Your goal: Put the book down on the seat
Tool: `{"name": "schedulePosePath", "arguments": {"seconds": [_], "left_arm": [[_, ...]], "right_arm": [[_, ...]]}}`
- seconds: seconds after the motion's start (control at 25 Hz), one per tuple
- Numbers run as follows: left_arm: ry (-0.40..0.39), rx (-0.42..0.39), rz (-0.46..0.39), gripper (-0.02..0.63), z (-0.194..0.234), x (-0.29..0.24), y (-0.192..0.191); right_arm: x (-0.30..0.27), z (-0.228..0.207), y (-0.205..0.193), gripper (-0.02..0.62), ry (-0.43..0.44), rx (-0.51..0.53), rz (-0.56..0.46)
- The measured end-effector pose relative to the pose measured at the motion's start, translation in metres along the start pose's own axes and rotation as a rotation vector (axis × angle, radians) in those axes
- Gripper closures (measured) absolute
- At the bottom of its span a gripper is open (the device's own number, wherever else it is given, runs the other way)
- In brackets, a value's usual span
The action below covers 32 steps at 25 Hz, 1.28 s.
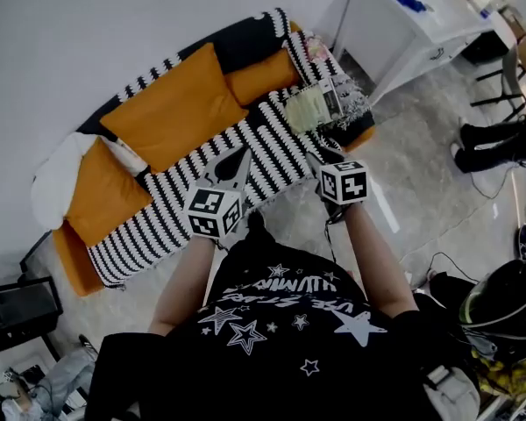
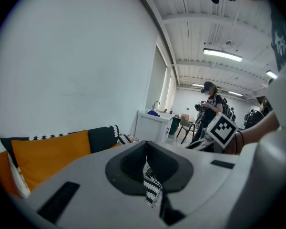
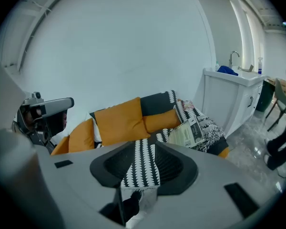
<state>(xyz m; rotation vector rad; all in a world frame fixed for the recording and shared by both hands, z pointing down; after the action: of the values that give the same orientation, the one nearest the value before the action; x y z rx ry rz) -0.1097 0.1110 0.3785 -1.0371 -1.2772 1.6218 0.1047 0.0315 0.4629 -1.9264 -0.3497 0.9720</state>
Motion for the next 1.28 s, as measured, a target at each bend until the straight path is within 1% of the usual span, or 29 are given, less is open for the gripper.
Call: {"name": "schedulePosePath", "arguments": {"seconds": [0.16, 0.36, 0.52, 0.68, 0.92, 1.08, 1.28], "left_arm": [[0.016, -0.025, -0.018, 0.598, -0.02, 0.015, 0.003], [0.034, -0.029, -0.046, 0.598, -0.042, 0.033, 0.002], [0.037, -0.03, -0.054, 0.598, -0.064, 0.047, -0.003], [0.032, -0.023, -0.05, 0.598, -0.092, 0.061, -0.01], [0.043, -0.017, -0.047, 0.598, -0.13, 0.075, -0.021], [0.047, -0.024, -0.059, 0.598, -0.151, 0.083, -0.021], [0.064, -0.031, -0.085, 0.598, -0.176, 0.097, -0.018]], "right_arm": [[0.017, 0.0, -0.002, 0.466, 0.021, 0.003, -0.025], [0.039, 0.006, -0.01, 0.495, 0.031, 0.02, -0.051], [0.06, 0.01, -0.02, 0.505, 0.047, 0.041, -0.055], [0.087, 0.008, -0.036, 0.515, 0.054, 0.033, -0.053], [0.13, -0.003, -0.057, 0.525, 0.033, 0.019, -0.067], [0.155, -0.008, -0.065, 0.531, 0.034, 0.013, -0.079], [0.177, -0.005, -0.069, 0.538, 0.067, 0.012, -0.103]]}}
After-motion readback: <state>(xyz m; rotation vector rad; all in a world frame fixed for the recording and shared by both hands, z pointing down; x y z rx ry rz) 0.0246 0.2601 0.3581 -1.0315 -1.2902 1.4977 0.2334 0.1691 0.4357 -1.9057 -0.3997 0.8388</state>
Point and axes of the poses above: the fingertips, and each gripper's own axes: x backward along the fingers, z to its left, y out of its top, the point moved 7 cm from there along x, backward along the fingers, and after that the axes turned 12 degrees about -z, right-handed, at the moved point
